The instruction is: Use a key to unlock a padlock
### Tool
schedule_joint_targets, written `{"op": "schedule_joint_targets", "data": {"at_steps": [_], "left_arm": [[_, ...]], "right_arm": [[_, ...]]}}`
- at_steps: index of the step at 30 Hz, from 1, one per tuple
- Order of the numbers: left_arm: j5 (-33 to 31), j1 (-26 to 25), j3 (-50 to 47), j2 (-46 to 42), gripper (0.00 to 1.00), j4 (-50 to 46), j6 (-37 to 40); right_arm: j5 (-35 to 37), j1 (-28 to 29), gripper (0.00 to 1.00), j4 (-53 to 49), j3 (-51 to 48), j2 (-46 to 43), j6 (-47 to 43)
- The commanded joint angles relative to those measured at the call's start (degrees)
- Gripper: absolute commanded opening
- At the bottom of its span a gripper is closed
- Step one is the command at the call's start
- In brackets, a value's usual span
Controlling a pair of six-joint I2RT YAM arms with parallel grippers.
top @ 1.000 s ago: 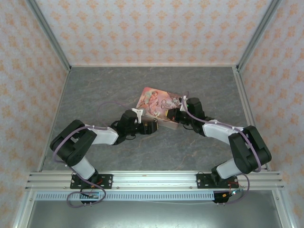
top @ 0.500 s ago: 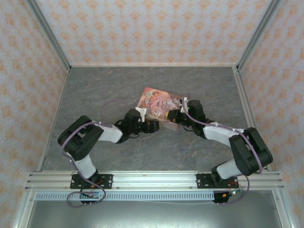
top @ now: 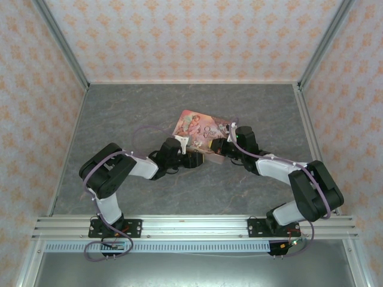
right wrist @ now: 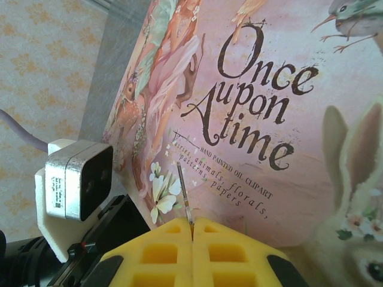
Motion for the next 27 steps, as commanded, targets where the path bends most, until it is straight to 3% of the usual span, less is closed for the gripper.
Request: {"op": "schedule_joint_targets", "data": {"at_steps": [1, 20, 27], "left_arm": [[-0.63, -1.29, 2.38, 1.12, 0.55, 3.52, -0.73], [-6.35, -1.92, 2.79, 0.31, 0.31, 2.58, -3.89], [-6.78, -2.09, 3.15, -2.94, 0.27, -0.14, -5.44]], "right_arm": [[0.63, 1.22, 0.00, -4.28, -1.98, 0.89, -0.45], [1.20, 1.85, 0.00, -4.80, -2.42, -1.11, -0.87], [2.32, 1.85, 0.00, -7.07, -1.73, -6.80, -4.23]]}}
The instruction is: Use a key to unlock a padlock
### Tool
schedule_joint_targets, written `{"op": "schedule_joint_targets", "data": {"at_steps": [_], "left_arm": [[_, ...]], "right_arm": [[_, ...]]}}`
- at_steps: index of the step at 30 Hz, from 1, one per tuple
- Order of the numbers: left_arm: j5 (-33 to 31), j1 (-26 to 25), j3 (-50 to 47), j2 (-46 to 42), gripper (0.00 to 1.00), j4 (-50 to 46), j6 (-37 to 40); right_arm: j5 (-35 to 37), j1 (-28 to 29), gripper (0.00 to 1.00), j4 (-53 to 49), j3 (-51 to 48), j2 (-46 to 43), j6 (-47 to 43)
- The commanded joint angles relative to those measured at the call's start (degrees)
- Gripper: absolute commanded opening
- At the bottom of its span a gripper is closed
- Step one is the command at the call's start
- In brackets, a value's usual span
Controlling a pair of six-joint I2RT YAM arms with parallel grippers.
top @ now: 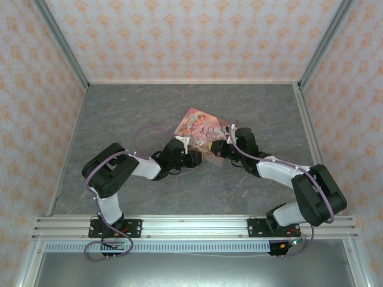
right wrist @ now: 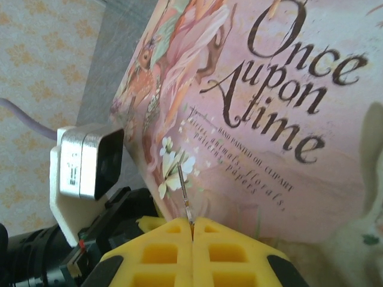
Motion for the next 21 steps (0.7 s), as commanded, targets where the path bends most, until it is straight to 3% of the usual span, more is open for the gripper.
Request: {"op": "schedule_joint_targets", "data": {"at_steps": [1, 14, 21], "left_arm": [[-2.21, -0.48, 2.41, -4.39, 0.27, -0.88, -1.15], [1.55, -1.31, 7.64, -10.03, 0.22, -15.33, -10.32], [3.33, -1.31, 12.22, -12.20, 0.19, -24.47, -12.84]], "right_arm": [[1.34, 0.56, 0.00, -4.86, -0.76, -4.72, -3.85], [0.32, 3.65, 0.00, -12.56, -9.10, -22.27, -14.54], [1.19, 5.52, 0.00, -12.88, -12.18, -23.65, -18.32]]}}
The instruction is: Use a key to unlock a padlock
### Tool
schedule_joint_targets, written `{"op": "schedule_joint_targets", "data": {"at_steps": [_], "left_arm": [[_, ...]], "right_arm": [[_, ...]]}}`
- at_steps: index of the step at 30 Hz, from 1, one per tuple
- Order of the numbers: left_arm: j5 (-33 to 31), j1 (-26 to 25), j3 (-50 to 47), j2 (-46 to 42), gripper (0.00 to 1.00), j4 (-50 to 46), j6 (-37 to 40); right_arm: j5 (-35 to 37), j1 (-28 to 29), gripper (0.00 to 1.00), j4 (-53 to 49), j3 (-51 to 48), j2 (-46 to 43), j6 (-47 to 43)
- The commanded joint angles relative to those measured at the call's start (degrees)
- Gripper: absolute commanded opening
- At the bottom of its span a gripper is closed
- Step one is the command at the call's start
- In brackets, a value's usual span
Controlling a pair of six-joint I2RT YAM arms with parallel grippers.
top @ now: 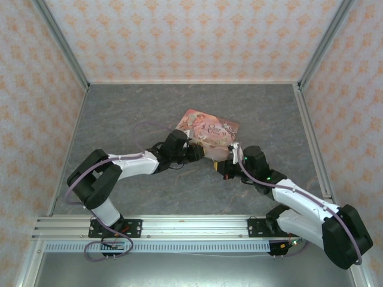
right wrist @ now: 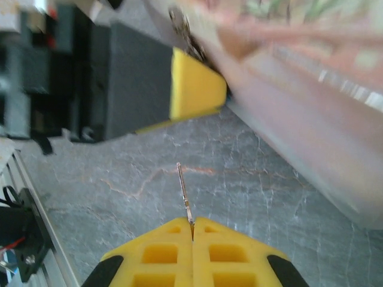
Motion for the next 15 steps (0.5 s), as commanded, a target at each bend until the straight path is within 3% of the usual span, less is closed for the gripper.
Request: {"op": "schedule_joint_targets", "data": {"at_steps": [1, 15], "left_arm": [[2.51, -0.20, 3.86, -2.99, 0.19, -2.84, -2.37], [4.88, -0.21, 8.31, -3.12, 0.17, -10.96, -7.76]], "right_arm": [[0.79, 0.99, 0.00, -0.09, -0.25, 0.52, -3.97], [1.78, 1.50, 0.00, 3.09, 4.46, 9.86, -8.44]]}}
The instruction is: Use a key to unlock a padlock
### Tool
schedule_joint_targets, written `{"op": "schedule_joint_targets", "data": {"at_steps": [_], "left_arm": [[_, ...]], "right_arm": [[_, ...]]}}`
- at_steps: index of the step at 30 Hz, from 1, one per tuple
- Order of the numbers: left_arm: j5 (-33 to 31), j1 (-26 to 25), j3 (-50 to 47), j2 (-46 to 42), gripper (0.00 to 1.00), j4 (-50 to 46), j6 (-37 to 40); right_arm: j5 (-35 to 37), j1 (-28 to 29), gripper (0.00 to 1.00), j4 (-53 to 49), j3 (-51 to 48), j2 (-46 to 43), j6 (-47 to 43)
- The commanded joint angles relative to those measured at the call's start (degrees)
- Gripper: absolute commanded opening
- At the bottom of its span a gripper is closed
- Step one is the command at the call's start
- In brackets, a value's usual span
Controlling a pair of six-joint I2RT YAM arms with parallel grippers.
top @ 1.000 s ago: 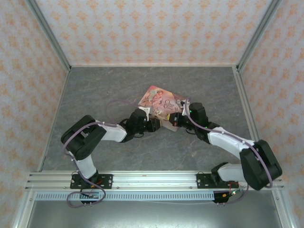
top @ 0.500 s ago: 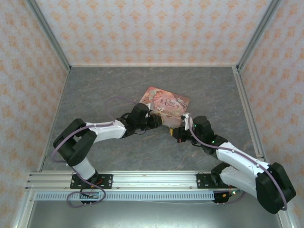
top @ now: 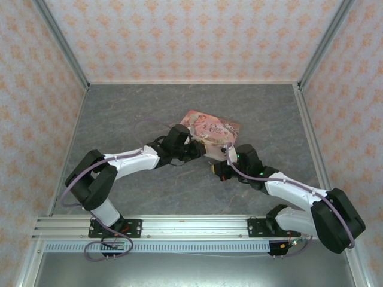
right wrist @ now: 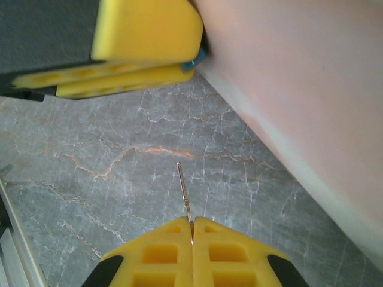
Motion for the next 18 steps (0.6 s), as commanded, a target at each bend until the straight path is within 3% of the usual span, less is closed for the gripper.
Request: {"op": "schedule_joint_targets", "data": {"at_steps": [1, 18], "left_arm": [[2.90, -0.20, 2.88, -2.42, 0.16, -1.17, -2.62], [4.22, -0.17, 3.69, -1.97, 0.13, -2.61, -3.00]], "right_arm": [[1.06, 0.23, 0.00, 3.24, 1.78, 0.59, -2.16], [2.71, 0.23, 0.00, 4.95, 4.42, 6.22, -3.73]]}}
